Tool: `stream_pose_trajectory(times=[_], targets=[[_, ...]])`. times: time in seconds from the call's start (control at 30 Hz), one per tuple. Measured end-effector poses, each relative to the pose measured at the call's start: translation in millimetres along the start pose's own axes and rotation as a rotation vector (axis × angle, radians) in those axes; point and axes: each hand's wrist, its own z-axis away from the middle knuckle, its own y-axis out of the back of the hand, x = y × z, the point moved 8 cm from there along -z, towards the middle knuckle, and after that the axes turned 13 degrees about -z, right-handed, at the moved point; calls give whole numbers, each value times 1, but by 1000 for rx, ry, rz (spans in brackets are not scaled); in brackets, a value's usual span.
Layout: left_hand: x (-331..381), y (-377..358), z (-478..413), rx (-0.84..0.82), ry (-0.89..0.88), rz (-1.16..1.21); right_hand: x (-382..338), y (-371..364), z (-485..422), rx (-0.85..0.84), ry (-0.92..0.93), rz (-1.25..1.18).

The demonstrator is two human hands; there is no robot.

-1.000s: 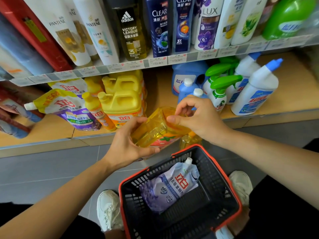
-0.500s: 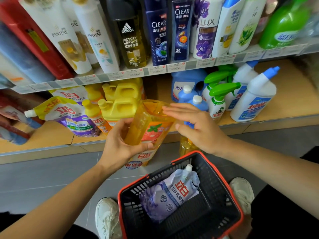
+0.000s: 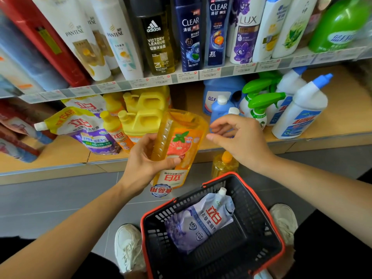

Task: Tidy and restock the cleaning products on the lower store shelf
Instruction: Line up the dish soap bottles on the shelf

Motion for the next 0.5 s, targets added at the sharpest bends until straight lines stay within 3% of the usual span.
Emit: stream_pose_trajectory(times=[0.07, 0.17, 0.27, 0.5], targets=[[-2, -1, -1, 0, 48, 70, 20, -12, 5, -145, -99, 77], [-3, -2, -4, 18, 113, 157, 48, -43, 28, -508, -232, 217], [-6, -3, -1, 37, 173, 268, 59, -67, 53, -765, -212, 358], [-7, -1, 12, 56, 250, 372, 55, -88, 87, -903, -169, 363]])
